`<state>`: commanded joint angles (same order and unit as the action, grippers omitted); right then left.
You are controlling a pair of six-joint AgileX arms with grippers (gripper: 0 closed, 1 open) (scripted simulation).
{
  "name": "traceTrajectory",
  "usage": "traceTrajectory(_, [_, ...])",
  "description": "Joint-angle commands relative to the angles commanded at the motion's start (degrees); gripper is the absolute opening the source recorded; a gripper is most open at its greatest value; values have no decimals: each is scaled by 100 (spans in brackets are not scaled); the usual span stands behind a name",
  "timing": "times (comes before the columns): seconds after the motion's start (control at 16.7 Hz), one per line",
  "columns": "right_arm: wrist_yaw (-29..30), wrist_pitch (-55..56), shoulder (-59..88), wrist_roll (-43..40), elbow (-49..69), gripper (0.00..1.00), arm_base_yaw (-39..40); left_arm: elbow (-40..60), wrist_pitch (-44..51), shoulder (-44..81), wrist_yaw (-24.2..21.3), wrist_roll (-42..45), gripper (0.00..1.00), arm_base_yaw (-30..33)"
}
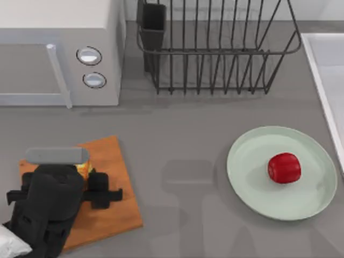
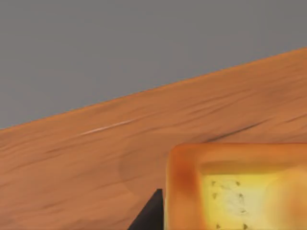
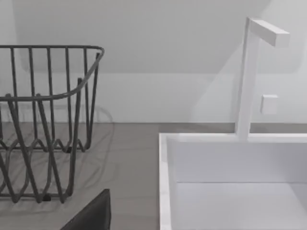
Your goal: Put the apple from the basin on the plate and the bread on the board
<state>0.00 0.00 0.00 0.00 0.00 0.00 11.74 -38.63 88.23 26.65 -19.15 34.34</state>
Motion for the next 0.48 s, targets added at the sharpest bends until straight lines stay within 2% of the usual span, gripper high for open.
traceTrajectory(0.24, [0, 0, 0, 0, 0, 100, 0, -10, -1, 12, -3, 2, 0, -2])
traceTrajectory(0.48, [0, 0, 0, 0, 0, 100, 0, -10, -1, 12, -3, 2, 30, -2])
